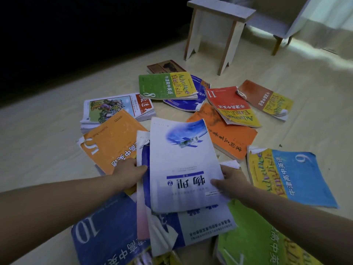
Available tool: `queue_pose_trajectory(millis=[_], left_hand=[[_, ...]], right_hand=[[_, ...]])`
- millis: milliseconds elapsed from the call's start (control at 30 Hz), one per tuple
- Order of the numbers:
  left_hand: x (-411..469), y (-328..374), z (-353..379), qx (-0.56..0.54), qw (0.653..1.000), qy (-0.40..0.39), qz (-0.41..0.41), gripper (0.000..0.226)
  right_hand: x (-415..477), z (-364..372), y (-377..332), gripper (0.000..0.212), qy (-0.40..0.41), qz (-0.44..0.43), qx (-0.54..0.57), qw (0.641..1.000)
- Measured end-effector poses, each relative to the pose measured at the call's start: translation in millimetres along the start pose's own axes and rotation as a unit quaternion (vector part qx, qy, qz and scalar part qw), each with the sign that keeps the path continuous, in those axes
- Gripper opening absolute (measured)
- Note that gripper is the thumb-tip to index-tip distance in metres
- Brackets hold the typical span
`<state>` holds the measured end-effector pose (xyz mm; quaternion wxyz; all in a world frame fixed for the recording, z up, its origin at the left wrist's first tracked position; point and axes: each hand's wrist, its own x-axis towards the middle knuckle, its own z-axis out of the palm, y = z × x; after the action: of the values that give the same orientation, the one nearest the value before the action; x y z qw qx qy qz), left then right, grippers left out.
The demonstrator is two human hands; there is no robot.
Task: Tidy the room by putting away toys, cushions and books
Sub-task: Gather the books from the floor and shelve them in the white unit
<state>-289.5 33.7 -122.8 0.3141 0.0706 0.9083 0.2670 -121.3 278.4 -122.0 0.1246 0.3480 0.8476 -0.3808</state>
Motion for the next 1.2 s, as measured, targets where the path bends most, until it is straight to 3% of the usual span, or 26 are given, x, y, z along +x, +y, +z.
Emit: queue_pose_trajectory(millis=[67,233,400,533,700,833,900,1067,1200], left_hand=[[0,0,2,-0.002,1.000,-0.004,0.006,0.030],[2,1,2,-0.024,1.000,-0.012,-0.001,0.026],[2,-3,3,-0.013,1.000,-0.013,0.021,0.015],[-2,-4,3,-0.012,0.999,-0.006,0.035,0.029],[-2,-7,3,-0.034,0.999,0.014,0.019,0.026],[-4,-10,7,-0.097,0.995,0.028,0.005,0.036],[-3,-11,8,-0.138,0.990,0.024,-0.020,0.041],[0,-10,10,-0.191,0.981,-0.001,-0.047,0.014],[1,-10,13,-0.236,0.969,-0.034,-0.066,0.027]], right_hand=[[-10,1,-3,0.014,-0.001,-0.018,0.004,1.000],[-25,6,-7,0.023,-0.108,0.027,0.061,0.992],[-44,19,6,0.024,-0.128,0.028,0.099,0.986],[-50,24,12,0.024,-0.152,0.040,0.126,0.979],[-50,22,5,0.020,-0.158,0.034,0.044,0.986],[-51,20,-12,0.029,-0.108,0.000,-0.220,0.969],[-53,25,-18,0.040,-0.051,-0.013,-0.291,0.955],[-49,34,-16,0.059,0.025,-0.035,-0.274,0.961],[-31,23,-16,0.032,-0.028,0.020,-0.173,0.984]])
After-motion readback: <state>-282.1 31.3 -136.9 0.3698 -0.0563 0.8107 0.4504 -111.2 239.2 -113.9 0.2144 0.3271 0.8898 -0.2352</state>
